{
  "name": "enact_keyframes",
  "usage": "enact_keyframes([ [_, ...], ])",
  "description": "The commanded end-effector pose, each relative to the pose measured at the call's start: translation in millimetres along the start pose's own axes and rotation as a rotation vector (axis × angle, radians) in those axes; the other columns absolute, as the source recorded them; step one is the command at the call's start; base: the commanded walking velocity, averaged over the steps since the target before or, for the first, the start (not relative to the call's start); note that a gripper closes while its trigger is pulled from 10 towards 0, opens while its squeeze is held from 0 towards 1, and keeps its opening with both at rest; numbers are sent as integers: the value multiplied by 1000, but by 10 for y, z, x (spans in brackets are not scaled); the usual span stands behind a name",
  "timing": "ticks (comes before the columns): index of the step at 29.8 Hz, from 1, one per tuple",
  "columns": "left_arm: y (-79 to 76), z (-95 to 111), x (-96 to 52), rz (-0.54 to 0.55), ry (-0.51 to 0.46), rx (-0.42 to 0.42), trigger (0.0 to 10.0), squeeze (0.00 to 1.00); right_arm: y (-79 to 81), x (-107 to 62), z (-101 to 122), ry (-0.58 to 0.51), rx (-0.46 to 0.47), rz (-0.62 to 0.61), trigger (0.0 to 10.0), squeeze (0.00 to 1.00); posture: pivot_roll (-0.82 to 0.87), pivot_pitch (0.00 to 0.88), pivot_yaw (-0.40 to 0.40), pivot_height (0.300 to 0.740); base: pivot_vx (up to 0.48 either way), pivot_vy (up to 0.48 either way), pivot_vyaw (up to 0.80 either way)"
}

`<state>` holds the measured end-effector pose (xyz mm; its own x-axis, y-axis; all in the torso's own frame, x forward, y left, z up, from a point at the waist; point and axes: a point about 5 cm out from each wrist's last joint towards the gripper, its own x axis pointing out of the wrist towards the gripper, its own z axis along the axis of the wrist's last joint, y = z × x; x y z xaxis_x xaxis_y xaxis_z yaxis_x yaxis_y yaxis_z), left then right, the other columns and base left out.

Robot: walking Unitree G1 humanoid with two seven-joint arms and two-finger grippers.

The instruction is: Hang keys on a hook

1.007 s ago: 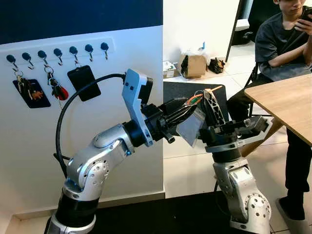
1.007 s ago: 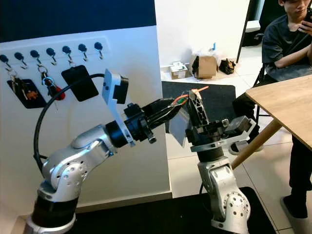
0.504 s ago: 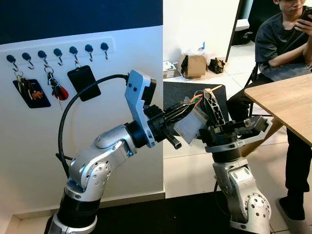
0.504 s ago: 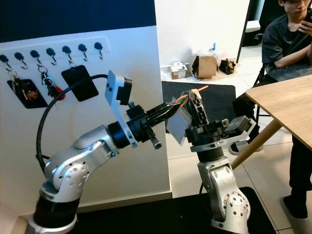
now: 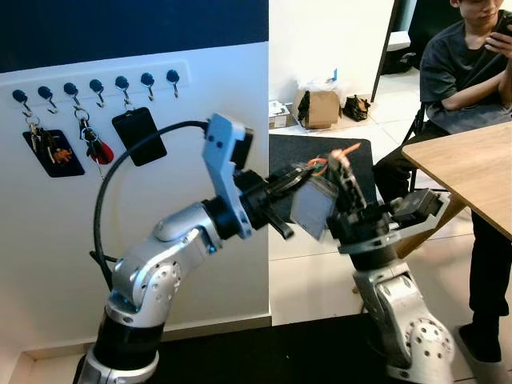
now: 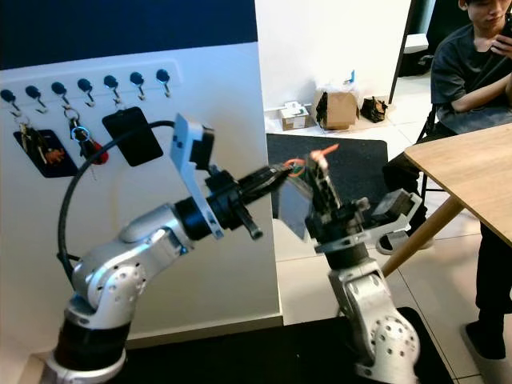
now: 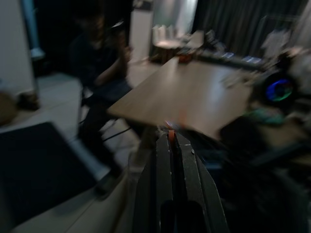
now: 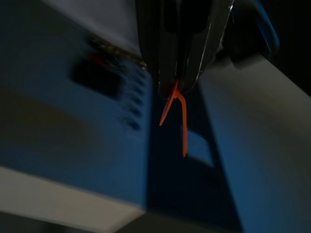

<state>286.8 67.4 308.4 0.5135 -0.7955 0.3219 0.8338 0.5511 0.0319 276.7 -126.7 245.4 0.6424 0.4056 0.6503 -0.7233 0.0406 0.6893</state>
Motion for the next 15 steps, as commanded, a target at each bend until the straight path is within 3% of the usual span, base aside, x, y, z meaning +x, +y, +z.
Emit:
enact_keyframes([
  [1, 67, 71, -46, 31, -19, 30, 10000, 0, 16, -11, -54, 27, -16, 4, 10000, 1000, 37, 182, 100, 740, 0, 0, 0],
  [4, 80, 49, -48, 36, -9, 32, 10000, 0, 5, -20, -63, 34, -36, -19, 10000, 1000, 36, 183, 100, 740, 0, 0, 0],
  [5, 99, 30, -43, 48, 10, 43, 10000, 0, -26, -46, -75, 56, -65, -45, 10000, 584, 35, 183, 99, 740, 0, 0, 0],
  [6, 99, 30, -43, 48, 10, 43, 10000, 0, -26, -46, -75, 56, -65, -45, 10000, 584, 35, 183, 99, 740, 0, 0, 0],
  [7, 140, -2, -36, 71, 41, 64, 10000, 0, -72, -98, -92, 87, -100, -80, 10000, 0, 37, 183, 98, 740, 0, 0, 0],
  [12, 250, -38, -30, 128, 94, 117, 10000, 0, -142, -191, -126, 145, -159, -130, 10000, 0, 34, 183, 98, 740, 0, 0, 0],
  [14, 451, -50, -10, 238, 155, 193, 10000, 0, -208, -265, -147, 185, -213, -177, 10000, 0, 32, 184, 103, 740, 0, 0, 0],
  [15, 451, -50, -10, 238, 155, 193, 10000, 0, -208, -265, -147, 185, -213, -177, 10000, 0, 32, 184, 103, 740, 0, 0, 0],
])
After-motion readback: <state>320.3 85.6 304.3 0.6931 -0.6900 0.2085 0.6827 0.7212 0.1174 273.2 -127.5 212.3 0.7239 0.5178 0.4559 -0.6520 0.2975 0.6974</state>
